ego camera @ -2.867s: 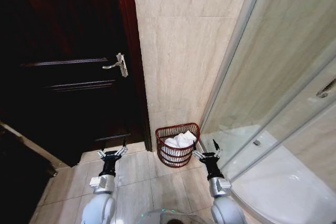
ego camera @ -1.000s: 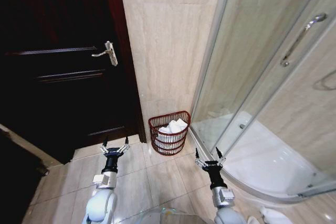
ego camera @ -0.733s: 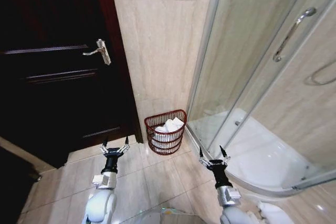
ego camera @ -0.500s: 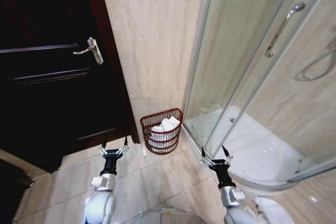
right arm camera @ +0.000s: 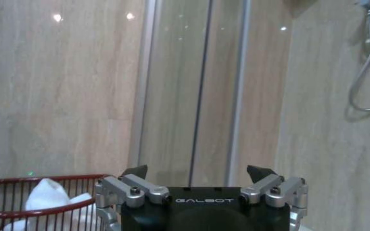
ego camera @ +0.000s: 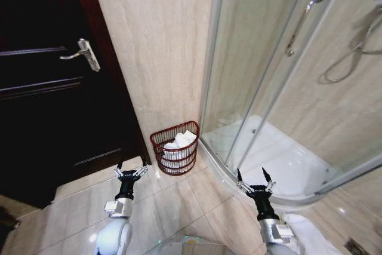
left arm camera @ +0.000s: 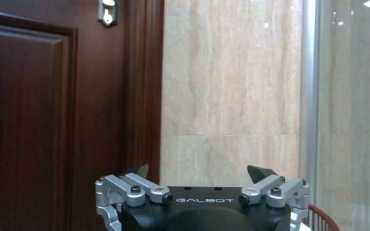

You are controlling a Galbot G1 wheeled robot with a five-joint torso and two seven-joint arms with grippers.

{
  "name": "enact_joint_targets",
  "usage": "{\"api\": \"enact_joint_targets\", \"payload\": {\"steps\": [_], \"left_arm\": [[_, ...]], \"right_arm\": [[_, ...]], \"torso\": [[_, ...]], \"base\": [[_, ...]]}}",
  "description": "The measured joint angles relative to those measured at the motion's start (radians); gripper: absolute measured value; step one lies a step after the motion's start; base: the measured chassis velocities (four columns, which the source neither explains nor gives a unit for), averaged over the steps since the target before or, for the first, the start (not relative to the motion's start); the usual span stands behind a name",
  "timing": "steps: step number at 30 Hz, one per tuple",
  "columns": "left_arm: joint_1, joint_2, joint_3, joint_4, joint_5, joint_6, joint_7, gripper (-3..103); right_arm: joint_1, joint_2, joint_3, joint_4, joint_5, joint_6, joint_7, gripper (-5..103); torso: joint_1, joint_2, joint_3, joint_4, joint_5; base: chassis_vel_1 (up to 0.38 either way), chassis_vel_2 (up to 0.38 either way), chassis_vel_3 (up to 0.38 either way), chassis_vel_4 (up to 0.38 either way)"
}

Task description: Discard the used towel into the hamper.

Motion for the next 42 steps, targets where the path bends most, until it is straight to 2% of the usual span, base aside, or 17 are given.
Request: {"api": "enact_joint_targets", "payload": {"steps": [19,26,42], "left_arm": [[-0.004,0.005,0.002,0.002,0.0,0.002,0.007,100],[-0.004,0.006,0.003,0.002,-0.001,0.012,0.019,100],[-0.02,0.052,-0.005,-0.017,-0.072,0.064,0.04,100]], "right_arm": [[-0.058,-0.002,0.034,0.013,0.015,0.079,0.029,100],[-0.058,-0.003,0.039,0.004,0.017,0.087,0.035,100],[-0.065,-0.007,0.063,-0.008,0.024,0.109,0.035,100]], "torso": [[-0.031,-0.08,-0.05,0.0,0.0],[-0.039,-0.104,-0.065,0.0,-0.0001],[-0.063,-0.169,-0.106,0.0,-0.0001]], "base": [[-0.036,-0.036,-0.039,-0.038],[-0.046,-0.044,-0.039,-0.047],[-0.045,-0.043,-0.042,-0.038]]}}
